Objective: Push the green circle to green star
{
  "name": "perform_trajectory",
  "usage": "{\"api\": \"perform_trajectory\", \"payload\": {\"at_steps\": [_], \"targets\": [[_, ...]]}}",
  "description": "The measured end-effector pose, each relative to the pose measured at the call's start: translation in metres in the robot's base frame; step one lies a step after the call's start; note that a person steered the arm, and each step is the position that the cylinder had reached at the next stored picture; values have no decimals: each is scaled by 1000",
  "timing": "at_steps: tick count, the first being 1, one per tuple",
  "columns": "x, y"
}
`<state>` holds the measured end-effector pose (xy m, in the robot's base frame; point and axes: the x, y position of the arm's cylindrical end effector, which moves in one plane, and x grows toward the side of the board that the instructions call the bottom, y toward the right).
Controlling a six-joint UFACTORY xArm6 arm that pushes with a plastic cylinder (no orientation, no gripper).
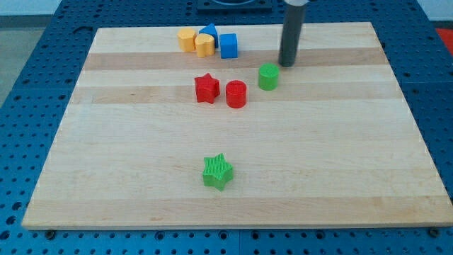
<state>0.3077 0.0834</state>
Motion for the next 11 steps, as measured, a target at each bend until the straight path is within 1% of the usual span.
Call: {"api": "perform_trajectory", "payload": {"at_steps": [1, 2, 3, 4, 5, 6, 7, 8, 9, 10, 11], "targets": [[10, -20], [54, -20], [84, -20], [74, -20], [95, -24], [136, -26], [143, -27], [136, -27], [149, -45], [177, -62], [193, -68]]}}
